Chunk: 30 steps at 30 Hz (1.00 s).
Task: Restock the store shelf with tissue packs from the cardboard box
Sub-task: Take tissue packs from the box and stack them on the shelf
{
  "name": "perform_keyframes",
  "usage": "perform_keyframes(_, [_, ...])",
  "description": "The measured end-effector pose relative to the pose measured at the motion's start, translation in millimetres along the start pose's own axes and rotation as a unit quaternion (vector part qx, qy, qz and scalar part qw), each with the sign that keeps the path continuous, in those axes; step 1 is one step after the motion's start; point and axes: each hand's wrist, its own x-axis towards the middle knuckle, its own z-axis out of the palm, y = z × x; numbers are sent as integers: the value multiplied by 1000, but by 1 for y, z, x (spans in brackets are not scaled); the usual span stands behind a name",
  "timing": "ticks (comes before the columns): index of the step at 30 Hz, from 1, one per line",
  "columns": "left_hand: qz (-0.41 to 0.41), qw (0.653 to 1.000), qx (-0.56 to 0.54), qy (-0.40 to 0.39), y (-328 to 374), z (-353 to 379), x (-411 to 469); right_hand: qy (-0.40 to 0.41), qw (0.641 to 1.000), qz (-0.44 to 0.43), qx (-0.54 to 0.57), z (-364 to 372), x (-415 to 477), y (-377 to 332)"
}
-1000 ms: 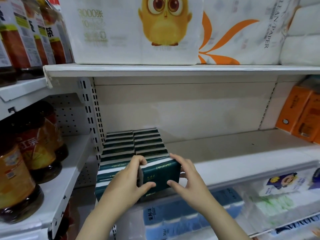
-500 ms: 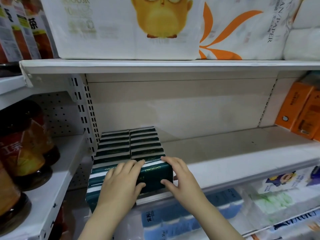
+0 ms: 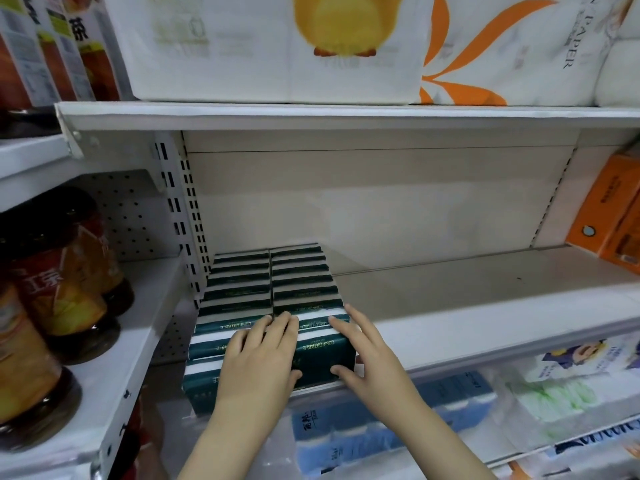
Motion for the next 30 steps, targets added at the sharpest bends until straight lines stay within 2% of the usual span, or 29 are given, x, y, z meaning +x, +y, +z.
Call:
perform_keyframes(5, [-10, 999, 20, -43, 4, 0, -1, -8, 1000, -2, -14, -1, -7, 0])
perform_keyframes(8, [-1, 999, 8, -52, 1, -1, 1, 4, 1000, 11, 28, -6, -8, -5])
perform_keyframes(13, [17, 1000, 10, -7, 0, 6, 0, 6, 999, 2, 36, -4, -8, -13])
perform_keyframes(17, [25, 1000, 14, 4, -2, 7, 4, -6, 999, 28, 26, -4, -5, -10])
perform_keyframes(25, [16, 998, -52, 33, -5, 9, 0, -11, 998, 39, 44, -5, -9, -14])
perform_keyframes(30, [-13, 990, -134, 34, -4, 2, 0, -40, 997, 40, 44, -13, -9, -20])
